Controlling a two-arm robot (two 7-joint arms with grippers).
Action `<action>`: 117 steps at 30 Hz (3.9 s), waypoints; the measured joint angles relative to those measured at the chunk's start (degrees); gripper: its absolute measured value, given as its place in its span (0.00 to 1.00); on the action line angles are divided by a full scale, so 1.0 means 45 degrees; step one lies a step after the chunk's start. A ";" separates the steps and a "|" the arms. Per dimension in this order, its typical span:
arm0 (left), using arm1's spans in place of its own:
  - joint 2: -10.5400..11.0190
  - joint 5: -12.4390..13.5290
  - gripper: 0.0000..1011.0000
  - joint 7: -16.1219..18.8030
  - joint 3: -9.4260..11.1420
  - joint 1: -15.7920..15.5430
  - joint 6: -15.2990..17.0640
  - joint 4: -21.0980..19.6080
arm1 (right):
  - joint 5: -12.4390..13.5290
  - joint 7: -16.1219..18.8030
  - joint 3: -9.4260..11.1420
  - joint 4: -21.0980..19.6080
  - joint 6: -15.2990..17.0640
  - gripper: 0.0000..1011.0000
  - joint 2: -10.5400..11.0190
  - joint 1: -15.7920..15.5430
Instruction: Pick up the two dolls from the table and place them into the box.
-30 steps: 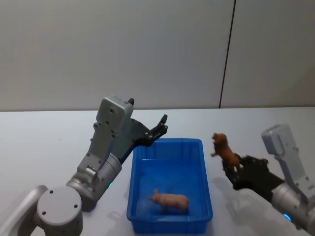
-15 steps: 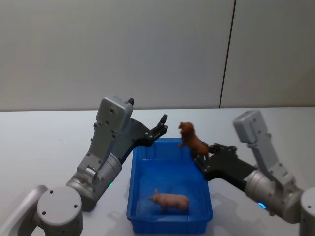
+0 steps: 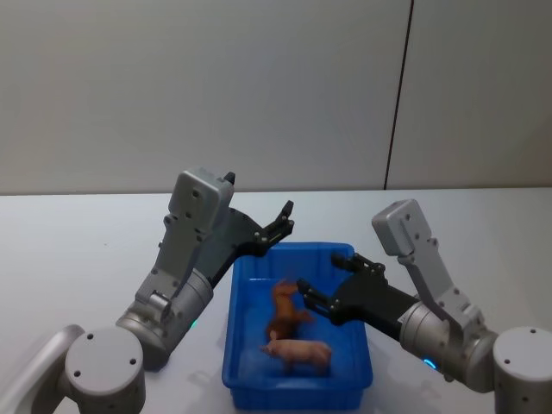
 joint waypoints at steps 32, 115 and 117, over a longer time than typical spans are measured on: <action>0.0000 0.0001 0.99 -0.0001 -0.0004 0.0006 0.0001 0.0000 | 0.1058 -0.0072 0.1321 -0.0514 -0.1087 0.99 0.1942 -0.0974; 0.2253 -0.3780 0.99 0.0742 -0.1304 0.3545 0.0064 0.1610 | 0.1282 -0.0112 0.1695 -0.0510 -0.1286 0.99 0.2474 -0.1198; 0.2215 -0.3752 0.99 0.0577 -0.1325 0.3457 0.0093 0.1770 | 0.1282 -0.0111 0.1694 -0.0510 -0.1286 0.99 0.2474 -0.1198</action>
